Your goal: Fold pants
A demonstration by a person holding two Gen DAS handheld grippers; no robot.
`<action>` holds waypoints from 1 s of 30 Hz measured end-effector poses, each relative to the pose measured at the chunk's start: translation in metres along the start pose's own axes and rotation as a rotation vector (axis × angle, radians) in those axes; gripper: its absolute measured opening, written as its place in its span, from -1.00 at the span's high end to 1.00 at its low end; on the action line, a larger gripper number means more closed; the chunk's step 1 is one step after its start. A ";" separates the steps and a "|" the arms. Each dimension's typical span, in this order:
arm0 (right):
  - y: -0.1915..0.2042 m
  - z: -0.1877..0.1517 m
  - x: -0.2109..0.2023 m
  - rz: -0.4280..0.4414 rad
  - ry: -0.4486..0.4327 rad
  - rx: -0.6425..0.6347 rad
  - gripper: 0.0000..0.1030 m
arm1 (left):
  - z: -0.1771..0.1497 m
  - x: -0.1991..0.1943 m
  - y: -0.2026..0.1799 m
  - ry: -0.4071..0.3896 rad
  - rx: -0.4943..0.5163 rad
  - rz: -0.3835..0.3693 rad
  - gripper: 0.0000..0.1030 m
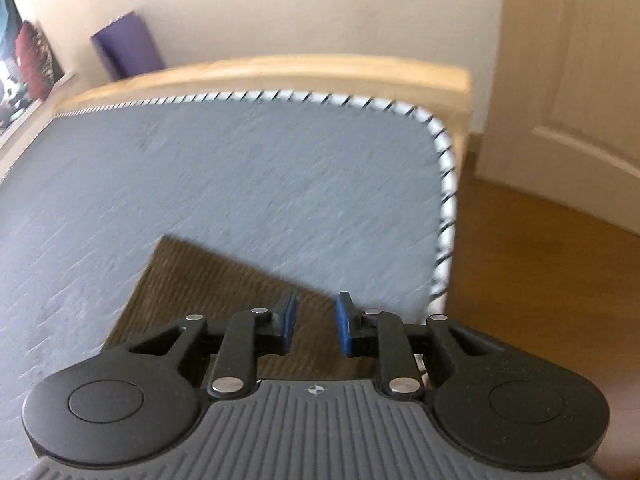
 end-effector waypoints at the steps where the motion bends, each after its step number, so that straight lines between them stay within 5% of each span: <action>1: 0.002 -0.002 0.002 0.014 0.017 0.010 0.55 | 0.003 -0.008 0.003 -0.029 -0.019 -0.019 0.70; 4: 0.009 -0.006 0.005 0.051 0.046 0.026 0.55 | 0.011 -0.046 0.029 -0.202 -0.126 -0.052 0.10; 9: 0.021 -0.010 0.003 0.084 0.055 -0.009 0.52 | 0.019 -0.051 0.056 -0.264 -0.251 0.077 -0.27; 22: 0.016 -0.016 0.006 0.113 0.102 -0.021 0.51 | 0.027 -0.036 0.028 -0.210 -0.209 0.167 -0.25; 25: 0.014 -0.017 0.008 0.120 0.114 -0.002 0.51 | 0.023 -0.026 0.025 -0.164 -0.162 0.199 -0.02; 30: 0.008 -0.020 0.013 0.108 0.147 -0.005 0.41 | 0.026 -0.021 0.017 -0.136 -0.118 0.267 -0.03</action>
Point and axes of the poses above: each gripper's, at about its wrist camera, not at the fingertips, and x roughly the way its jaws point, y to its left, z to its top, the point moved 3 cm from there along x, roughly the way its jaws point
